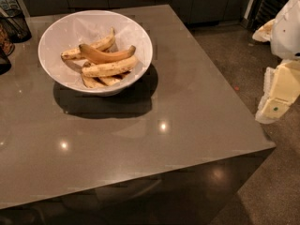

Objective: Pick banana from white bowl

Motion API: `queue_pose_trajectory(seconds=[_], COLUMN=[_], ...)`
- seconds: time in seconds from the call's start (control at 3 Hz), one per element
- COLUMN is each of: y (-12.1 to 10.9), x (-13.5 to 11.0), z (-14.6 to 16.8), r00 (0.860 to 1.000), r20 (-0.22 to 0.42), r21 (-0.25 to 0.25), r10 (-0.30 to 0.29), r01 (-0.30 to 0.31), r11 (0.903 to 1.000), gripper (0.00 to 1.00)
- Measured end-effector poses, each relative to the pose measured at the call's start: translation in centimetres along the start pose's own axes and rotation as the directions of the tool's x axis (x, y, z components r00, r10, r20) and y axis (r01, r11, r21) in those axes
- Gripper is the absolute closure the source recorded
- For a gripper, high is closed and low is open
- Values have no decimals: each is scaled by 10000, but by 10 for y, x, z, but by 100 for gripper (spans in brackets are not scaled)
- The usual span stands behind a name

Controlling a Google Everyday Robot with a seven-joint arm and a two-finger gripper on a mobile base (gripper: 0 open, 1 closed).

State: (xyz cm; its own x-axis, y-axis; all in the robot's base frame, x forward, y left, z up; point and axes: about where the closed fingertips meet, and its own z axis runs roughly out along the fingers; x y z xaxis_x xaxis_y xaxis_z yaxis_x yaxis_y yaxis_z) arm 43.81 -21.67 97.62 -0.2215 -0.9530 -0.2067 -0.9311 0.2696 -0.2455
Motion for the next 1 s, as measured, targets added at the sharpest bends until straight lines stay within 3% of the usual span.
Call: queue_pose_trajectory(seconds=[0.33, 0.67, 1.0], y=[0, -8, -18], x=[0, -37, -81], z=[0, 2, 4], r00=[10000, 9912, 9608], r20=[2, 305, 532], r21=[0, -62, -89], r10=[-7, -1285, -2722], r01=[7, 1288, 2730], r11=[10000, 9917, 9620], gripper=[0, 0, 0])
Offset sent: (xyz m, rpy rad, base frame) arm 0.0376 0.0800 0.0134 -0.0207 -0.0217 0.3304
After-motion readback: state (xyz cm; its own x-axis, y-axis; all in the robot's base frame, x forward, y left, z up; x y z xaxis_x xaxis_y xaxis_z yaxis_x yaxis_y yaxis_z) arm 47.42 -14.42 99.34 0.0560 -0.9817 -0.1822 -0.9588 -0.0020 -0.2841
